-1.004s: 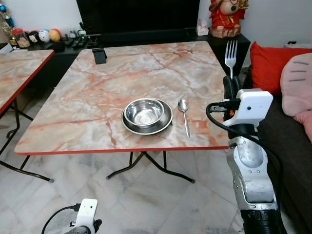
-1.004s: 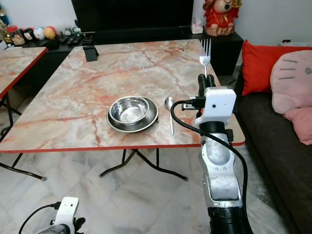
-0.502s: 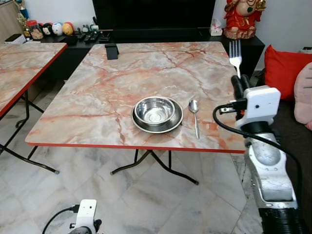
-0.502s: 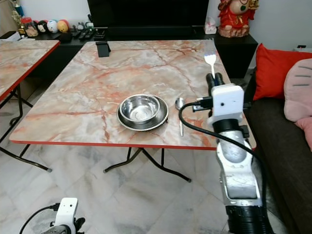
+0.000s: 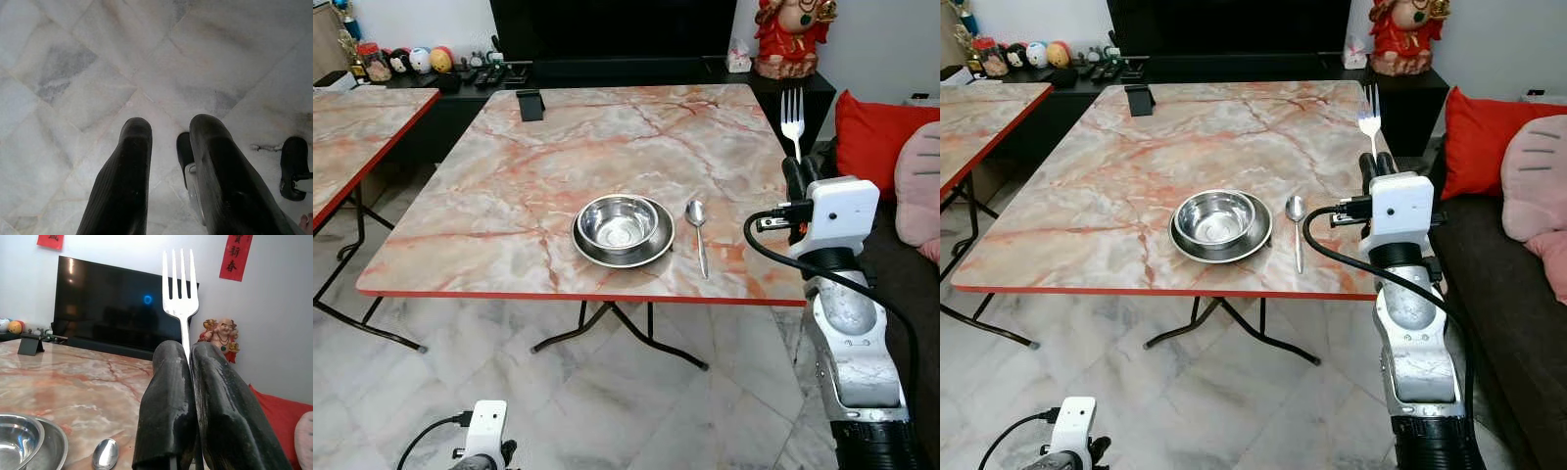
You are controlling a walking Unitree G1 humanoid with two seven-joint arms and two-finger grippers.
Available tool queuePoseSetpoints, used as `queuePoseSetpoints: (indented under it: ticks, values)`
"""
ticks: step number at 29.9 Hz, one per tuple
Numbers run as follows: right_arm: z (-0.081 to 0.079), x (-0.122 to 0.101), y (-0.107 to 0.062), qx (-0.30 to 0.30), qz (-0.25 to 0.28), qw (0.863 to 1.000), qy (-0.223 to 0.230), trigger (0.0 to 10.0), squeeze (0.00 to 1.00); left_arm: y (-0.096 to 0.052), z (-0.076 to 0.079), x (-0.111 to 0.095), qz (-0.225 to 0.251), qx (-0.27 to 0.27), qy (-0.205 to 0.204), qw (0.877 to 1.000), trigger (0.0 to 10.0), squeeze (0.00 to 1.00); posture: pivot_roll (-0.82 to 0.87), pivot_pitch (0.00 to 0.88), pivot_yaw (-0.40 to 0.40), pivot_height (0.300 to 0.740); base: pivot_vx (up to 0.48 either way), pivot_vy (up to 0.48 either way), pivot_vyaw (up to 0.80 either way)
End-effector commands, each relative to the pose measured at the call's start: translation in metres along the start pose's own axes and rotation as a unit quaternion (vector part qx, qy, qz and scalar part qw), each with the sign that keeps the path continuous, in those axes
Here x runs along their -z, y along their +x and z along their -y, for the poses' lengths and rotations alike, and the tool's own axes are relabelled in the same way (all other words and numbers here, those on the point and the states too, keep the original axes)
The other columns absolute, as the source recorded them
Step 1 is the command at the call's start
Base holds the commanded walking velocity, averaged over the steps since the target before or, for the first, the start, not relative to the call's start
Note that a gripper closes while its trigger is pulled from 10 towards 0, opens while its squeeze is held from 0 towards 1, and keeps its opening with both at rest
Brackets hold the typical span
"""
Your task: Setting the table
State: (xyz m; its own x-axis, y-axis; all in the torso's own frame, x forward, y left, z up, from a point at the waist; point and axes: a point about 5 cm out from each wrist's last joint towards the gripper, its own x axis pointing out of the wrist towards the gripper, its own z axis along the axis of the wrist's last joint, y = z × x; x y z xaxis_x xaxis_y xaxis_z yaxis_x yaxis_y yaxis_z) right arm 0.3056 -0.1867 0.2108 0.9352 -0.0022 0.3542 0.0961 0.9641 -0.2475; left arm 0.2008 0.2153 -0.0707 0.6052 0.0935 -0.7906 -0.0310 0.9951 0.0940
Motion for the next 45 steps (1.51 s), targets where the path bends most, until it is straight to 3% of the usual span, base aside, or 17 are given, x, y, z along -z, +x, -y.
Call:
queuePoseSetpoints:
  ticks: [1,5,9,29,45]
  values:
    - [0.0020,-0.0098,0.0024,0.004,0.017,1.000,0.003,10.0,0.00,-0.0010,-0.0037,0.0052,-0.010,-0.008,0.003,1.000,10.0,0.00,-0.13,0.000,0.043,0.740,0.000,0.000,0.00]
    - [0.0022,-0.0105,0.0029,0.005,0.018,1.000,0.002,10.0,0.00,-0.0011,-0.0041,0.0064,-0.013,-0.012,-0.007,1.000,10.0,0.00,-0.13,0.000,0.044,0.740,0.000,0.000,0.00]
    - [0.0029,-0.0107,0.0036,0.008,0.017,1.000,0.002,10.0,0.00,-0.0018,-0.0057,0.0107,-0.018,-0.044,-0.068,0.997,10.0,0.00,-0.13,0.000,0.033,0.740,0.000,0.000,0.00]
    - [0.0053,-0.0131,0.0084,-0.002,0.017,1.000,0.000,10.0,0.00,-0.0013,0.0020,0.0116,-0.019,-0.039,-0.075,0.996,10.0,0.00,-0.13,0.000,-0.001,0.740,0.000,0.000,0.00]
    - [0.0002,-0.0131,0.0085,0.003,0.016,1.000,0.011,10.0,0.00,-0.0011,0.0008,0.0102,-0.017,-0.036,-0.065,0.997,10.0,0.00,-0.13,0.000,0.016,0.740,0.290,0.000,0.00]
